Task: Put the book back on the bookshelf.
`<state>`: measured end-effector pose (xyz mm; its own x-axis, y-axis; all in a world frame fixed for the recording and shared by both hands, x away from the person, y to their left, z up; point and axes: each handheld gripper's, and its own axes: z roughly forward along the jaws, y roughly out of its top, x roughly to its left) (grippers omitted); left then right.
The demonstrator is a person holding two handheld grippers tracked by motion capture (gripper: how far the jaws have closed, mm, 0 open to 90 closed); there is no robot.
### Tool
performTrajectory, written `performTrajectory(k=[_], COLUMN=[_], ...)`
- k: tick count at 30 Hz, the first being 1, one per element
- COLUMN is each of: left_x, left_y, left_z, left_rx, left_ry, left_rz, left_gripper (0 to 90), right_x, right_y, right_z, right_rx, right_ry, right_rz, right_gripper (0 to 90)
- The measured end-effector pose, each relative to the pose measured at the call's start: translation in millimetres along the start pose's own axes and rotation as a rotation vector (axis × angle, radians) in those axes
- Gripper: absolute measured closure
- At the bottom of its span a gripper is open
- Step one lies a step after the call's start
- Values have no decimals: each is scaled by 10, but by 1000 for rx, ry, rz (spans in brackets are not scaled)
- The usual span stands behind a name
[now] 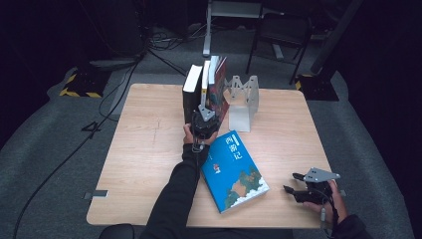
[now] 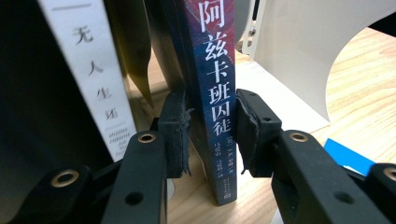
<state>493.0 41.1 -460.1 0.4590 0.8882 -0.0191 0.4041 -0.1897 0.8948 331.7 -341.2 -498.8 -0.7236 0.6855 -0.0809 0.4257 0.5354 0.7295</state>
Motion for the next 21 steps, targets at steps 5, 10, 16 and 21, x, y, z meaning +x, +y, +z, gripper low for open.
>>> performTrajectory(k=[5,10,16,21], left_x=[-29,-3,5,-17], left_y=[8,7,47,54], left_z=[14,-75,-207,-340], left_rx=[8,21,11,28], left_ry=[12,3,-17,-47], left_rz=[11,62,103,157], left_gripper=[653,635,637,624], right_x=[0,0,4,6], right_y=[1,-2,4,4], right_z=[-1,-2,-1,-1], right_rx=[1,0,3,1], right_ry=[0,1,0,-3], right_rz=[-3,0,-4,-7], right_gripper=[363,361,361,362])
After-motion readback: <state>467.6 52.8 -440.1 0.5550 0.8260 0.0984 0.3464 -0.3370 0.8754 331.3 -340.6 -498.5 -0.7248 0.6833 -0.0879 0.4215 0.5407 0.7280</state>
